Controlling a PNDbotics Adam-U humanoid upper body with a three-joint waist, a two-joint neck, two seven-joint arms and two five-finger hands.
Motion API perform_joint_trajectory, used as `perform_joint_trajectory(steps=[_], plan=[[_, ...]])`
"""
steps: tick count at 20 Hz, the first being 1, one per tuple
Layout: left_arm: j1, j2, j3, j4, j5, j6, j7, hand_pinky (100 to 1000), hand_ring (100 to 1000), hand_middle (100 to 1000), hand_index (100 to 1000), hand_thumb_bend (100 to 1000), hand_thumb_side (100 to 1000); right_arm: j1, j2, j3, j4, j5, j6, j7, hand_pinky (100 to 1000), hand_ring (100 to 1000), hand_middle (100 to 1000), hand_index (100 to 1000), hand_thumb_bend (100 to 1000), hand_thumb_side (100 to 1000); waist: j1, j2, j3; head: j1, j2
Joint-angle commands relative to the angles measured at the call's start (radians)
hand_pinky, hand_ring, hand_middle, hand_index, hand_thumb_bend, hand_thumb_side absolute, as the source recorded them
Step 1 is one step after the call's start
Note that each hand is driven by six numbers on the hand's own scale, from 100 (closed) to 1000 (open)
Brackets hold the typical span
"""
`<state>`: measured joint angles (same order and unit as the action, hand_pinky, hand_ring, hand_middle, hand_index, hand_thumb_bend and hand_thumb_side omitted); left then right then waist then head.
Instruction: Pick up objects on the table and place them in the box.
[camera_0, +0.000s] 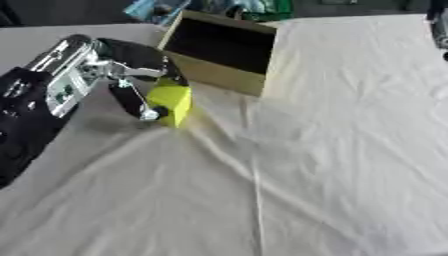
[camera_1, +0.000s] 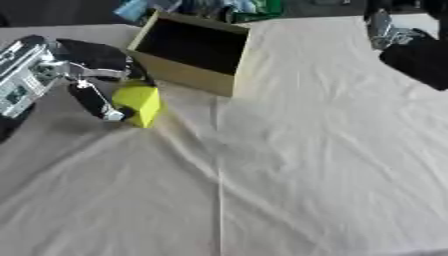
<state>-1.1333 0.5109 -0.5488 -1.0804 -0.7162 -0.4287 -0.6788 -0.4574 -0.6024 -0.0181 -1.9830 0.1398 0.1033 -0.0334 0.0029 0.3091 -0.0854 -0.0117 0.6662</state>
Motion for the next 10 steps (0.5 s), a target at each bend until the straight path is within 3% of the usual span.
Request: perform_joint_trajectory(steps=[1, 10], plan=[[-0.005, 0.015, 0.004, -0.022, 0.032, -0.193, -0.228, 747, 543, 330, 662, 100, 245, -0.010, -0.015, -0.013, -0.017, -0.002, 0.003, -0.003, 730, 823, 696, 805, 100, 404, 0.007, -0.020, -0.001, 0.002, 0.004], [-0.027, 0.032, 0.055, -0.095, 0.071, -0.085, -0.228, 730, 514, 297, 640, 100, 243, -0.006, -0.015, -0.013, -0.017, -0.003, 0.005, -0.003, 730, 822, 695, 804, 100, 407, 0.009, -0.036, 0.007, 0.005, 0.019]])
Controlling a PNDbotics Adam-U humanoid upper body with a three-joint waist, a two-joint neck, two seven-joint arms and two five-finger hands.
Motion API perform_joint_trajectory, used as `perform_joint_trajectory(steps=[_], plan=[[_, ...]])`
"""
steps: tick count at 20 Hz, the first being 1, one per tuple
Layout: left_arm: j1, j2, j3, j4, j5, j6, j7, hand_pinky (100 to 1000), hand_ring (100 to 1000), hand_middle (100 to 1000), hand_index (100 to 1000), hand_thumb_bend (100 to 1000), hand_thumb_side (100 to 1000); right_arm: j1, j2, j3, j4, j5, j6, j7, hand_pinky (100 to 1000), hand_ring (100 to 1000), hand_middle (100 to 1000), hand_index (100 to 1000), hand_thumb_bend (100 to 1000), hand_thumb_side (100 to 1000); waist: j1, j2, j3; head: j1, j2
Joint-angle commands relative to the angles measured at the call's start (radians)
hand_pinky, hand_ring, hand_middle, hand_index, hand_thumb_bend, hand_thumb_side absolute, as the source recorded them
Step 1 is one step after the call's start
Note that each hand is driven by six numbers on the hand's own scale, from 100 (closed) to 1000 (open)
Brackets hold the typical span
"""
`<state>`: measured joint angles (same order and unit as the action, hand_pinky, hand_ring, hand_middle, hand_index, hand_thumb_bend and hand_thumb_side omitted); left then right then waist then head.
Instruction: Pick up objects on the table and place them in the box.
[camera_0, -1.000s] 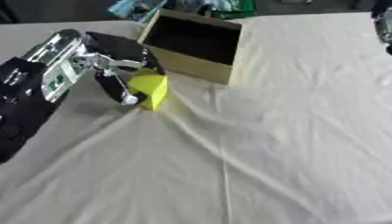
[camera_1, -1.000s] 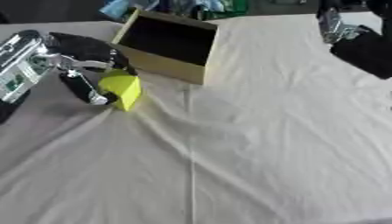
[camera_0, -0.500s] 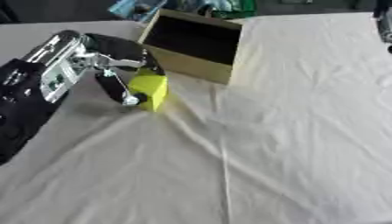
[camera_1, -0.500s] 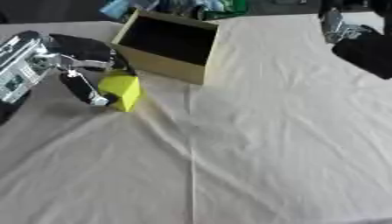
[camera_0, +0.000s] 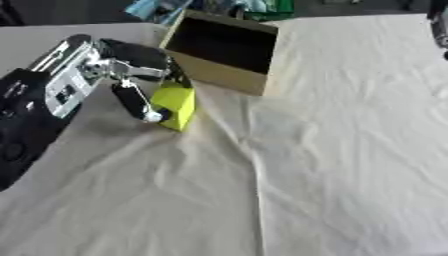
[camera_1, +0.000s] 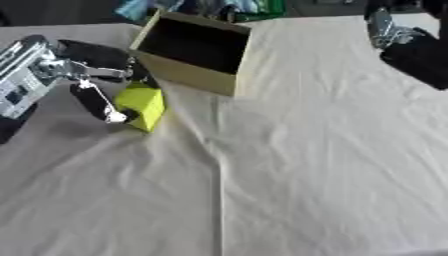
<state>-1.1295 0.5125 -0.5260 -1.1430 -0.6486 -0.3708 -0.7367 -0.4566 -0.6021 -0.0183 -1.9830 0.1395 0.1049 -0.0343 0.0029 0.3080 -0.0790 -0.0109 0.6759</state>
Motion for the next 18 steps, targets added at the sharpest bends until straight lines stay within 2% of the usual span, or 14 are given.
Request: perform_joint_trajectory(steps=[1, 8, 18], plan=[[-0.033, 0.031, 0.041, -0.041, -0.002, -0.132, -0.170, 728, 510, 292, 636, 100, 242, -0.007, -0.015, -0.013, -0.017, -0.004, 0.003, -0.002, 730, 823, 695, 804, 100, 407, 0.009, -0.036, 0.001, 0.004, 0.010], [-0.063, 0.017, 0.101, -0.106, 0.040, -0.077, -0.170, 697, 481, 264, 625, 100, 244, -0.010, -0.016, -0.012, -0.017, -0.005, 0.002, -0.004, 730, 822, 695, 803, 100, 406, 0.006, -0.042, 0.002, 0.008, 0.010], [-0.121, -0.022, 0.228, -0.114, 0.068, 0.053, -0.170, 671, 467, 258, 623, 100, 247, -0.019, -0.015, -0.010, -0.017, -0.007, -0.003, -0.005, 730, 822, 694, 802, 100, 406, 0.007, -0.041, 0.002, 0.021, -0.003]])
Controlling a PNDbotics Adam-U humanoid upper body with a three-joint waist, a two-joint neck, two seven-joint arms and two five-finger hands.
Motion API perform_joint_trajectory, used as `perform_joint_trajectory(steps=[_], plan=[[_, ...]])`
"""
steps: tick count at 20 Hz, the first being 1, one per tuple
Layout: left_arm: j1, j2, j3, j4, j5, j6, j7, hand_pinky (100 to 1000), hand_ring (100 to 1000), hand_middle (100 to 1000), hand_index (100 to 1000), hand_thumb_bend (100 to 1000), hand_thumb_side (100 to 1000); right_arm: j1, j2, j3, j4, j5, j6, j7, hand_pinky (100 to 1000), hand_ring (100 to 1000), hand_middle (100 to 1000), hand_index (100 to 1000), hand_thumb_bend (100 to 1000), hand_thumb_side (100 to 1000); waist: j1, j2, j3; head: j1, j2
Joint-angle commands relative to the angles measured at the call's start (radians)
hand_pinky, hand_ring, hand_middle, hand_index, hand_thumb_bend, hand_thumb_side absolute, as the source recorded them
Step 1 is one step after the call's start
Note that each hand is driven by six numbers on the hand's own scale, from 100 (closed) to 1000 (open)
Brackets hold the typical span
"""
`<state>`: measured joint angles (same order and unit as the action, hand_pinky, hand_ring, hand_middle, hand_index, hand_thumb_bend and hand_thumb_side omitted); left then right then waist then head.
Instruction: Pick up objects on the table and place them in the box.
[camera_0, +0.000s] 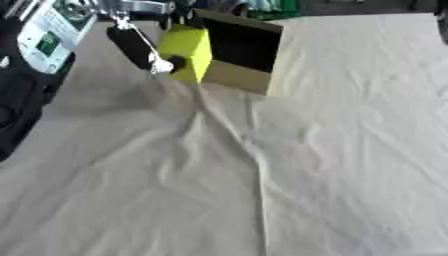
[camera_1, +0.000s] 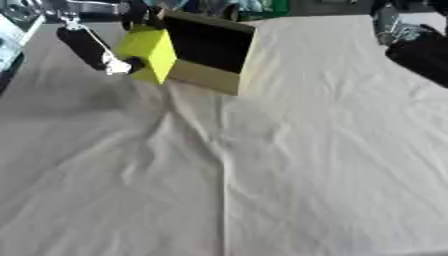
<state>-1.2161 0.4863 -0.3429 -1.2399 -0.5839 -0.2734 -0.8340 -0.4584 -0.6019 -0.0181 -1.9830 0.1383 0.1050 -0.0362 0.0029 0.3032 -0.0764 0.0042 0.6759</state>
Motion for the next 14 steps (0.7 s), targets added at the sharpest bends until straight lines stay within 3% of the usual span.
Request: perform_joint_trajectory(steps=[1, 7, 8, 9, 14], plan=[[-0.041, 0.002, 0.062, -0.019, -0.004, -0.031, -0.073, 667, 463, 253, 617, 100, 248, -0.018, -0.015, -0.010, -0.017, -0.006, -0.003, -0.003, 730, 822, 694, 803, 100, 406, 0.007, -0.035, 0.000, 0.009, -0.005], [-0.076, -0.028, 0.135, -0.023, -0.066, 0.054, -0.039, 654, 454, 244, 611, 100, 256, -0.029, -0.011, -0.008, -0.017, -0.006, -0.005, -0.001, 729, 822, 693, 803, 100, 409, 0.010, -0.026, 0.005, 0.039, -0.019], [-0.080, -0.034, 0.137, -0.018, -0.076, 0.062, -0.025, 655, 455, 249, 612, 100, 364, -0.030, -0.010, -0.008, -0.017, -0.006, -0.005, -0.001, 729, 822, 693, 804, 100, 395, 0.011, -0.025, 0.005, 0.043, -0.021], [-0.085, -0.040, 0.139, -0.014, -0.086, 0.068, -0.010, 657, 455, 245, 612, 100, 258, -0.032, -0.009, -0.008, -0.017, -0.007, -0.005, 0.000, 729, 822, 693, 804, 100, 410, 0.011, -0.023, 0.005, 0.048, -0.024], [-0.110, -0.074, 0.156, 0.019, -0.151, 0.089, 0.081, 646, 449, 240, 610, 100, 269, -0.040, -0.006, -0.005, -0.017, -0.008, -0.006, 0.003, 729, 822, 692, 804, 100, 410, 0.014, -0.013, 0.002, 0.066, -0.038]])
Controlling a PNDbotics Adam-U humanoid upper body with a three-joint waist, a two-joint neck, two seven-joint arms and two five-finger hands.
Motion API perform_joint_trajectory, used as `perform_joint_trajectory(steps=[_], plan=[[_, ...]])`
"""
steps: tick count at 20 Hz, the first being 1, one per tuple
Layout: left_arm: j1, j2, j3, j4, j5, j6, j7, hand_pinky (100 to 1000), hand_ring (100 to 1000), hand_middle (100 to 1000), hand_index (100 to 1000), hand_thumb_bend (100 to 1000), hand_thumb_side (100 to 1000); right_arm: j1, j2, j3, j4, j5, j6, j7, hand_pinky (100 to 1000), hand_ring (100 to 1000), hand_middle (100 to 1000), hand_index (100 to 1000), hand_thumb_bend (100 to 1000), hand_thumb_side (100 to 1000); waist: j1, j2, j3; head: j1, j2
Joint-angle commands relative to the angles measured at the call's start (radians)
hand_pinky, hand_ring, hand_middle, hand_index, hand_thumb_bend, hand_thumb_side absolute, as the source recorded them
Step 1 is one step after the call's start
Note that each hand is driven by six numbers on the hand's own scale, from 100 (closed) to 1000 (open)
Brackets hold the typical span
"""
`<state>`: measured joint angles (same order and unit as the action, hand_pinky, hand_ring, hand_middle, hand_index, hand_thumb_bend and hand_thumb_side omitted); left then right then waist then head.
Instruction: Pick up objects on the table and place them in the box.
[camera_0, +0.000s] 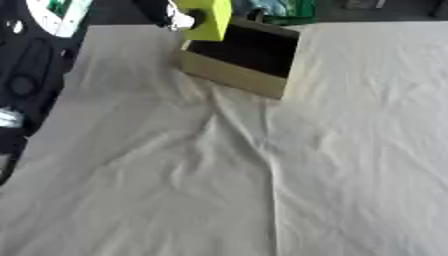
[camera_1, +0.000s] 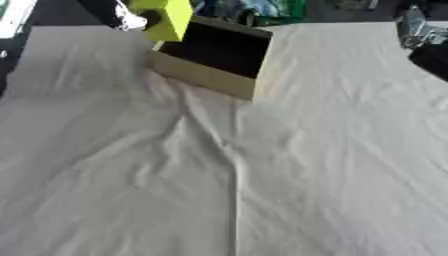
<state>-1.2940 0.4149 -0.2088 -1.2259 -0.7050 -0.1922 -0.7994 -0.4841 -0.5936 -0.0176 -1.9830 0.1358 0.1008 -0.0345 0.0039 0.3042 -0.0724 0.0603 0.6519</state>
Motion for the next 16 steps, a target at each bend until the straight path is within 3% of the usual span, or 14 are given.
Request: perform_joint_trajectory(steps=[1, 10, 16], plan=[[-0.036, -0.008, 0.023, 0.016, -0.048, 0.011, 0.080, 644, 450, 244, 612, 100, 271, -0.015, -0.014, -0.006, -0.017, -0.006, -0.002, 0.002, 728, 822, 692, 804, 100, 410, 0.013, -0.012, -0.002, 0.013, -0.016], [-0.054, -0.081, 0.018, 0.128, -0.170, 0.015, 0.323, 654, 464, 269, 658, 100, 290, -0.036, -0.006, -0.001, -0.017, -0.010, -0.005, 0.009, 728, 822, 691, 805, 100, 410, 0.013, 0.010, -0.021, 0.031, -0.059], [-0.050, -0.109, 0.009, 0.187, -0.242, -0.001, 0.374, 665, 475, 294, 660, 100, 274, -0.044, -0.003, -0.001, -0.017, -0.013, -0.007, 0.011, 728, 822, 691, 805, 100, 411, 0.016, 0.021, -0.030, 0.035, -0.076]])
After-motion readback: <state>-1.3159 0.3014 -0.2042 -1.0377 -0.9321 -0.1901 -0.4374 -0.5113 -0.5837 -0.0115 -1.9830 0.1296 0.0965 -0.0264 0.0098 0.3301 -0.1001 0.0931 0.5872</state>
